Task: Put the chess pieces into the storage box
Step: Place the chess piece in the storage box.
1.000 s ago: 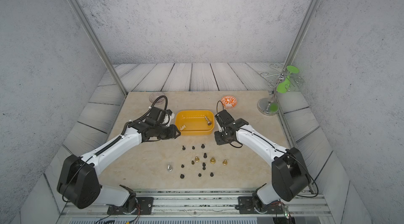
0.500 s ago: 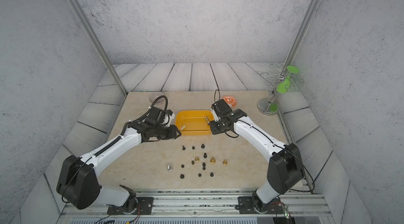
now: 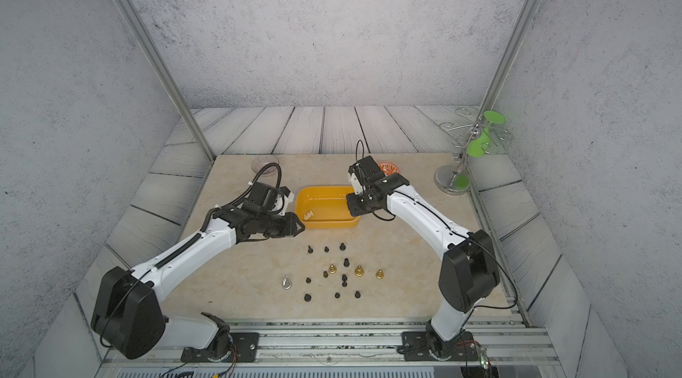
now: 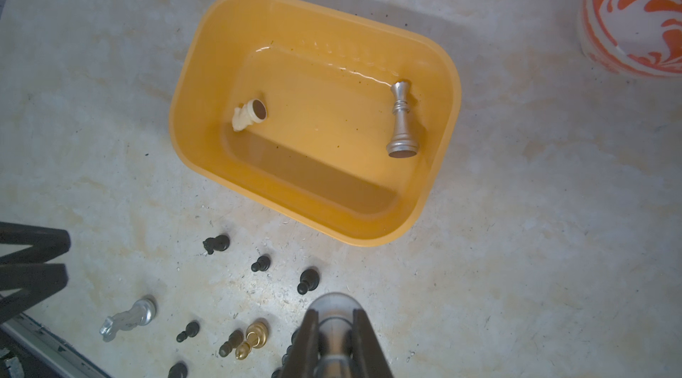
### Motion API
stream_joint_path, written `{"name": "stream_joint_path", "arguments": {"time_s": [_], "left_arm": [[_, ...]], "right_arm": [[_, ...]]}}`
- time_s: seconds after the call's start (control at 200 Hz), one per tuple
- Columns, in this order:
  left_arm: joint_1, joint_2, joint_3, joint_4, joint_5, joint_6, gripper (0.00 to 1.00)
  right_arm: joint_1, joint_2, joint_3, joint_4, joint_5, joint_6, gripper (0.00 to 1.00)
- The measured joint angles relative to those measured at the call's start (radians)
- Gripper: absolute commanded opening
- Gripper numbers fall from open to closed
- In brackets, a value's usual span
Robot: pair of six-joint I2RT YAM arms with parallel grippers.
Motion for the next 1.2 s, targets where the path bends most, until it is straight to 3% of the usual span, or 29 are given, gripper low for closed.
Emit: {"name": "stream_joint_path", "arguments": {"time_s": [0.51,1.201], "left_arm": [[0.000,-0.056,-0.050,-0.011,-0.023,-0.013,0.34],[0.000,-0.087,-0.076,-0.007,-0.033,-0.038,0.34]], "right_arm": [[0.000,0.116,0.166,-0.005,-0.051,-0.029,0.14],[0.000,0.457,0.399,-0.031,-0.100,-0.048,0.14]]}}
